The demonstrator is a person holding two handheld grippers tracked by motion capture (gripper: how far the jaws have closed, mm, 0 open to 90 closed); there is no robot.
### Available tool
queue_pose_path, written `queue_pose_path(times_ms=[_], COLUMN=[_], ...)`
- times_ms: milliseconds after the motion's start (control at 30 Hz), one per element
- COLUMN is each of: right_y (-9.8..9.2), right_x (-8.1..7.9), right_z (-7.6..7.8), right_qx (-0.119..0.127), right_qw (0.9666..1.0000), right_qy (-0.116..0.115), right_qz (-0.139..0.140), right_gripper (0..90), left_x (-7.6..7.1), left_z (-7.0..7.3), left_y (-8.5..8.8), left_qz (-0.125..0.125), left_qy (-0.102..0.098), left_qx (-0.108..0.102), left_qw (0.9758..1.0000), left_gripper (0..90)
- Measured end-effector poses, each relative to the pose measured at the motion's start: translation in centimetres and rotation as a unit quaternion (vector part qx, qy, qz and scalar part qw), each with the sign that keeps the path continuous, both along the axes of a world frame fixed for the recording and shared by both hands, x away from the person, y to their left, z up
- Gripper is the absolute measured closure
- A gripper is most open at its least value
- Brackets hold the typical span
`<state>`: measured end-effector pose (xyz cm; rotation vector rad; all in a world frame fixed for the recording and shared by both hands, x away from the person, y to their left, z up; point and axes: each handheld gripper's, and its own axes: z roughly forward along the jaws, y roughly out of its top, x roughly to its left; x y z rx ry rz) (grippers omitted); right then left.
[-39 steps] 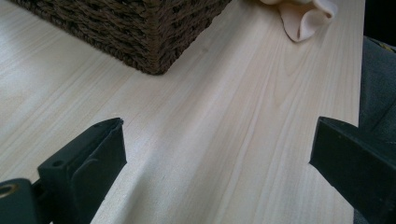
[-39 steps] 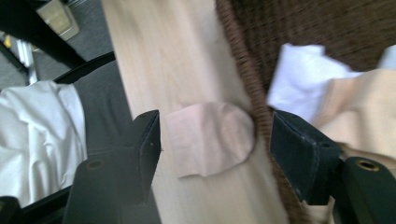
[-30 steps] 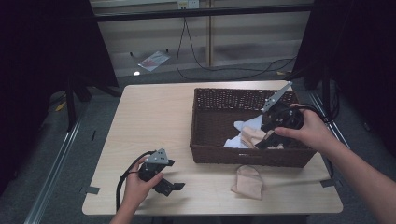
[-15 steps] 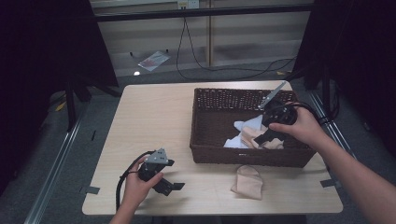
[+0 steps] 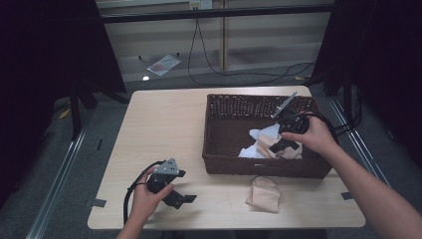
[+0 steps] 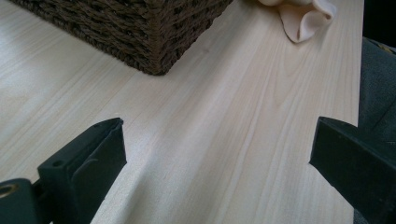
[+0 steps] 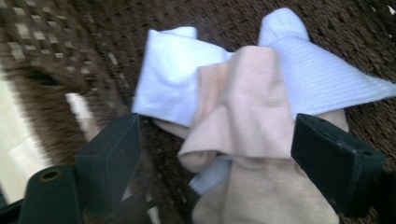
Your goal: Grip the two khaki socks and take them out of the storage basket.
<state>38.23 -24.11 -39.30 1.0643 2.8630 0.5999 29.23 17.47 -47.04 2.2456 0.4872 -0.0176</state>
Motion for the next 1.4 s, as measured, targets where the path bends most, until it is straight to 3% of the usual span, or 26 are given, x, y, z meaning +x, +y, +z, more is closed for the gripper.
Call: queue_pose_path(times_ms=[333, 533, 700, 733, 767, 800, 867, 900, 933, 1000, 1233, 1400], right_y=[-0.4, -0.4, -0.3, -0.2, -0.2, -0.2, -0.3, -0.3, -0.4, -0.5, -0.9, -1.8], right_x=[1.2, 1.5, 1.8, 1.8, 1.8, 1.9, 2.0, 2.0, 2.0, 1.9, 1.6, 0.8], right_z=[-2.2, -2.8, -3.2, -3.5, -3.5, -3.7, -3.8, -3.8, -3.8, -3.7, -2.4, -0.3], right_qx=[-0.023, -0.039, -0.05, -0.051, -0.051, -0.056, -0.052, -0.052, -0.052, -0.048, -0.021, 0.01], right_qw=[0.9996, 0.9991, 0.9986, 0.9985, 0.9985, 0.9982, 0.9985, 0.9985, 0.9986, 0.9987, 0.9994, 0.9996], right_qy=[-0.006, -0.011, -0.021, -0.02, -0.02, -0.017, -0.013, -0.013, -0.011, -0.011, 0.006, 0.009], right_qz=[-0.012, -0.015, -0.003, -0.005, -0.005, -0.006, -0.007, -0.007, -0.008, -0.01, -0.026, -0.024], right_gripper=[24.9, 27.2, 33.9, 39.8, 39.8, 47.5, 58.9, 58.9, 74.5, 84.8, 87.2, 87.4], left_x=[0.0, 0.0, 0.0, 0.1, 0.1, 0.1, 0.1, 0.1, 0.1, 0.1, 0.0, 0.0], left_z=[0.0, -0.1, -0.1, -0.1, -0.1, 0.0, 0.0, 0.0, 0.0, 0.0, 0.0, 0.0], left_y=[0.0, 0.0, 0.0, 0.0, 0.0, 0.0, 0.0, 0.0, 0.0, 0.1, 0.1, 0.0], left_qz=[-0.001, -0.001, 0.0, 0.0, 0.0, -0.002, -0.001, -0.001, 0.0, -0.001, 0.002, 0.003], left_qy=[0.0, 0.003, 0.002, 0.002, 0.002, 0.0, 0.0, 0.0, 0.0, -0.001, 0.001, 0.0], left_qx=[0.001, -0.002, -0.002, -0.002, -0.002, 0.002, 0.001, 0.001, 0.001, 0.001, -0.004, -0.002], left_qw=[1.0, 1.0, 1.0, 1.0, 1.0, 1.0, 1.0, 1.0, 1.0, 1.0, 1.0, 1.0], left_gripper=[3.2, 3.2, 3.2, 3.2, 3.2, 3.2, 3.2, 3.2, 3.2, 3.2, 3.2, 3.2])
